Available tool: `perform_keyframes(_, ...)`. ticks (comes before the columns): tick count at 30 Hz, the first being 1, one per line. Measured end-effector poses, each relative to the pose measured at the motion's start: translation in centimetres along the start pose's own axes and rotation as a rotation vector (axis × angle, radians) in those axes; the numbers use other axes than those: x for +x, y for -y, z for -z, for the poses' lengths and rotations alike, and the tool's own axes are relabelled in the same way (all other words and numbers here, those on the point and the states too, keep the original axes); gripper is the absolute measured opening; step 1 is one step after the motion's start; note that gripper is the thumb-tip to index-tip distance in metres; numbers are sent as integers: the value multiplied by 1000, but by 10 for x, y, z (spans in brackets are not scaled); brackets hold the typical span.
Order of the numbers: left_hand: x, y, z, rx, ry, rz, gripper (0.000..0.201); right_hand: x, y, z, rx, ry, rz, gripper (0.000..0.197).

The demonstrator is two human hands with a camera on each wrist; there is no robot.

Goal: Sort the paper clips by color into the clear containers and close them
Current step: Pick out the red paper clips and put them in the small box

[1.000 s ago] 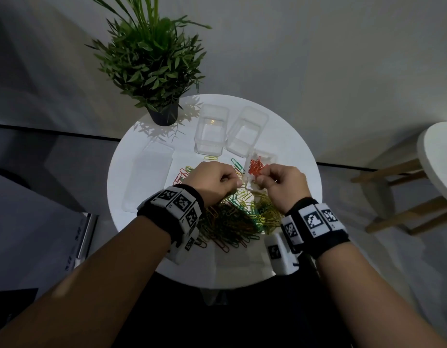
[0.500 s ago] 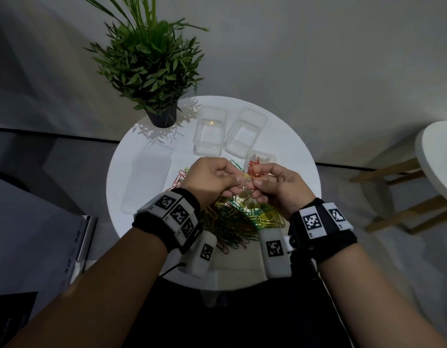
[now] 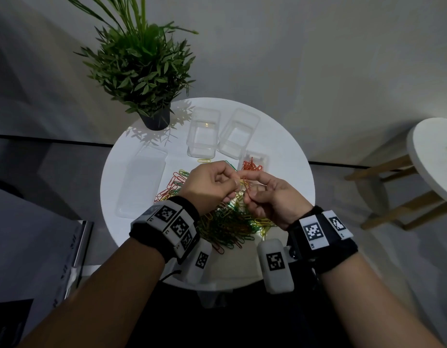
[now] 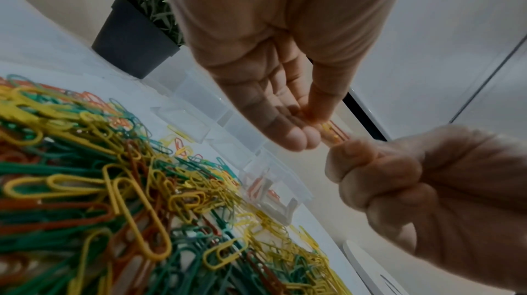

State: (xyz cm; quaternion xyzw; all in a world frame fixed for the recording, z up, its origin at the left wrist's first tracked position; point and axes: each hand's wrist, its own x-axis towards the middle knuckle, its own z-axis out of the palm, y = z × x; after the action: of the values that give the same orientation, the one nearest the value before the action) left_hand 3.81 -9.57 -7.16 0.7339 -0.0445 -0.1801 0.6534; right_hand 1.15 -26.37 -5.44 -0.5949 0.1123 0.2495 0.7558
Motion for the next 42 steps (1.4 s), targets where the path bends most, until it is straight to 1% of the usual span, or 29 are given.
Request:
perform_keyframes(2, 0, -1, 0, 12, 17, -21, 7, -2, 1, -3, -58, -10, 33, 42)
perform_keyframes(6, -4, -3, -3, 34, 52, -35, 6, -4, 6, -4, -58, -48, 56, 19)
perform_keyframes(11, -6, -2, 0, 57, 63, -57, 6, -4, 9, -2, -115, -139, 36, 21)
perform_keyframes(12, -6, -2, 0, 44, 59, -58, 7, -4, 9, -1, -94, -159, 39, 21)
perform_keyframes(14, -7, -1, 2, 29, 34, -54, 9, -2, 11, 2, 28, -209, 39, 21)
perform_keyframes(16, -7, 2, 5, 87, -11, -47, 10, 0, 13, 6, 113, -287, 69, 21)
perform_keyframes(18, -7, 7, 11, 222, -92, -28, 11, 4, 15, 11, 22, -380, 117, 20)
perform_keyframes(20, -7, 11, 20, 386, -160, 5, 14, 11, 18, 14, -160, -462, 151, 18)
perform_keyframes(23, -9, 14, 31, 527, -215, 43, 19, 26, 25, 16, -286, -529, 188, 15)
perform_keyframes(25, -9, 15, 34, 559, -218, 62, 21, 33, 26, 19, -405, -556, 211, 13)
perform_keyframes(27, -9, 16, 35, 605, -165, 77, 18, 33, 24, 24, -559, -577, 239, 15)
perform_keyframes(29, -13, 18, 31, 663, -91, 96, 13, 23, 20, 27, -662, -577, 265, 21)
perform_keyframes(30, -15, 20, 28, 697, -61, 89, 14, 15, 16, 28, -702, -560, 267, 24)
perform_keyframes(31, -19, 21, 25, 747, -37, 65, 17, 7, 10, 29, -741, -512, 249, 26)
perform_keyframes(33, -27, 25, 18, 885, 17, 8, 26, -12, -4, 25, -822, -316, 166, 29)
perform_keyframes(35, -36, 28, 11, 1020, 83, -13, 33, -24, -18, 21, -960, -115, 94, 28)
perform_keyframes(37, -41, 32, 7, 1108, 121, -19, 36, -28, -30, 19, -1076, -8, 61, 27)
perform_keyframes(38, -42, 33, 7, 1117, 126, -16, 35, -27, -33, 18, -1111, -12, 49, 27)
perform_keyframes(39, -42, 32, 8, 1107, 123, -8, 32, -26, -35, 17, -1116, -47, 37, 29)
perform_keyframes(42, -37, 27, 12, 1068, 101, 28, 15, -23, -34, 12, -1001, -174, 50, 37)
